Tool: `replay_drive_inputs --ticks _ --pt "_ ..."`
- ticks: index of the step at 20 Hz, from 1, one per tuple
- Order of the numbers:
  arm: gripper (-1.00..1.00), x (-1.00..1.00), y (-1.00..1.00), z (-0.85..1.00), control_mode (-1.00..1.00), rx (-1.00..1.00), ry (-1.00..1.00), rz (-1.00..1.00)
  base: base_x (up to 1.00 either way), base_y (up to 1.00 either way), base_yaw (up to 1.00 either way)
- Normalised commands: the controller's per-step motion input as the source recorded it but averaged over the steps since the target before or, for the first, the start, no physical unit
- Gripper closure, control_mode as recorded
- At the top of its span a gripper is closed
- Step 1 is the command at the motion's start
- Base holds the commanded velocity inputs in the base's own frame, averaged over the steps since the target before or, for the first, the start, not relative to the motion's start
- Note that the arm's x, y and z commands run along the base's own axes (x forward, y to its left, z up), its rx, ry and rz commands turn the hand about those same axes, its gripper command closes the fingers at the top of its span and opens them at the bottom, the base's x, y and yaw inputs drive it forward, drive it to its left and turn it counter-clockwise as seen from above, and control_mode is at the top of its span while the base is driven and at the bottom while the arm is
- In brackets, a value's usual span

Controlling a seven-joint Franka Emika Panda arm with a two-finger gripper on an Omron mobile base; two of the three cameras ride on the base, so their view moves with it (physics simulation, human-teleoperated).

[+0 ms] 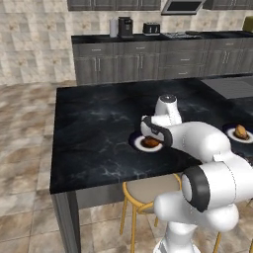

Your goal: Take the chicken drumsticks from the pan and place one on each plate on the dining counter.

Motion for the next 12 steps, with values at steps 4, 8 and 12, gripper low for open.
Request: replay_drive_inputs --ticks 4,8,12 --pt "1.0 0.7 0.13 -0.14 -1.0 0.0 0.01 -0.01 0.0 0.0 0.0" --pt "1.0 0.56 0.0 -0.3 -1.0 0.0 0.07 0.0 0.0 0.0 0.0" --pt "1.0 0.38 0.0 -0.33 -1.0 0.0 0.06 0.0 0.0 0.0 0.0"
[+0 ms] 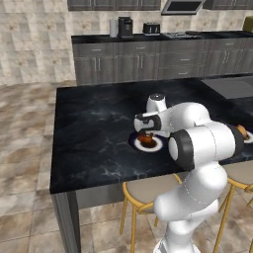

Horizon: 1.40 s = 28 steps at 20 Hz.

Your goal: Take the chicken drumsticks from the pan and place one on each plate on the dining counter.

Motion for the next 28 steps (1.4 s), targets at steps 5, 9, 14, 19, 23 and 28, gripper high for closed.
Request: replay_drive_inputs --ticks 5,9,14,19,23,28 --pt "1.0 0.17 0.0 -0.21 -1.0 0.0 0.04 0.0 0.0 0.0 0.0" --pt "1.0 0.16 0.0 -0.17 -1.0 0.0 0.08 0.0 0.0 0.0 0.0" --pt "1.0 0.11 0.0 -0.21 -1.0 0.0 0.1 0.0 0.0 0.0 0.0" --pt "1.0 0.31 -0.01 -0.2 -1.0 0.0 0.1 -0.01 0.0 0.0 0.0" --pt "1.0 0.27 -0.02 -0.2 -1.0 0.0 0.11 0.0 0.0 0.0 0.0" --pt "1.0 0.12 -0.01 -0.15 -1.0 0.0 0.06 0.0 0.0 0.0 0.0"
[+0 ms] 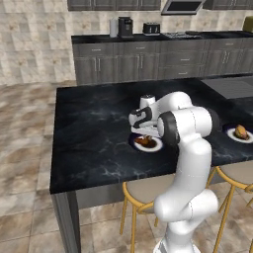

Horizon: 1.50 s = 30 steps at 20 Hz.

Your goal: Take the chicken drumsticks from the pan and place one on each plate on the dining counter.

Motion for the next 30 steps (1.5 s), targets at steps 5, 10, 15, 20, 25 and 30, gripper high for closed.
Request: replay_drive_inputs --ticks 5,10,15,20,25,30 --pt "1.0 0.02 -0.01 -0.11 -1.0 0.0 0.04 -0.01 0.0 0.0 0.0" --pt "1.0 0.02 -0.07 -0.14 -1.0 0.0 0.03 0.0 0.0 0.0 0.0" --pt "1.0 0.04 -0.14 -0.15 -1.0 0.0 0.01 -0.02 0.0 0.0 0.0" --pt "-1.0 0.02 -0.09 -0.11 -1.0 0.0 0.0 -0.01 0.0 0.0 0.0" --pt "-1.0 0.0 0.0 -0.03 -1.0 0.0 0.0 0.0 0.0 0.0 0.0" --pt "-1.0 0.0 0.0 0.24 -1.0 0.08 -0.01 0.0 0.0 0.0 0.0"
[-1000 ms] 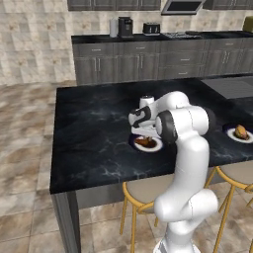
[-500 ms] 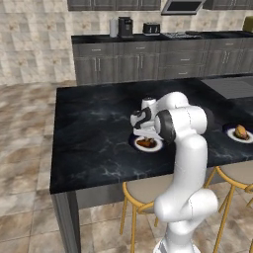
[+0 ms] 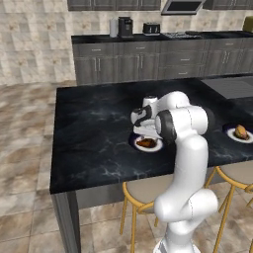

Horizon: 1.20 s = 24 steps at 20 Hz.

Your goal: Take the chicken drumsticks from the pan and place one on each plate on the dining counter.

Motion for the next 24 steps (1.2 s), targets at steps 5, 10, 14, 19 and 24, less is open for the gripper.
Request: replay_drive_inputs --ticks 5,10,14,19,24 --pt "-1.0 -0.12 0.0 0.68 -1.0 0.15 -0.06 0.0 0.0 0.0 0.0" --pt "-1.0 -0.71 0.0 0.54 -1.0 0.01 -0.18 0.05 0.0 0.0 0.0" --pt "-1.0 -1.0 0.01 0.38 -1.0 -0.07 -0.17 0.04 0.0 0.0 0.0" --pt "-1.0 -0.97 0.0 0.37 -1.0 -0.14 -0.08 0.19 0.0 0.0 0.0" --pt "-1.0 -0.84 0.0 0.19 -1.0 -0.14 0.0 0.3 0.0 0.0 0.0"
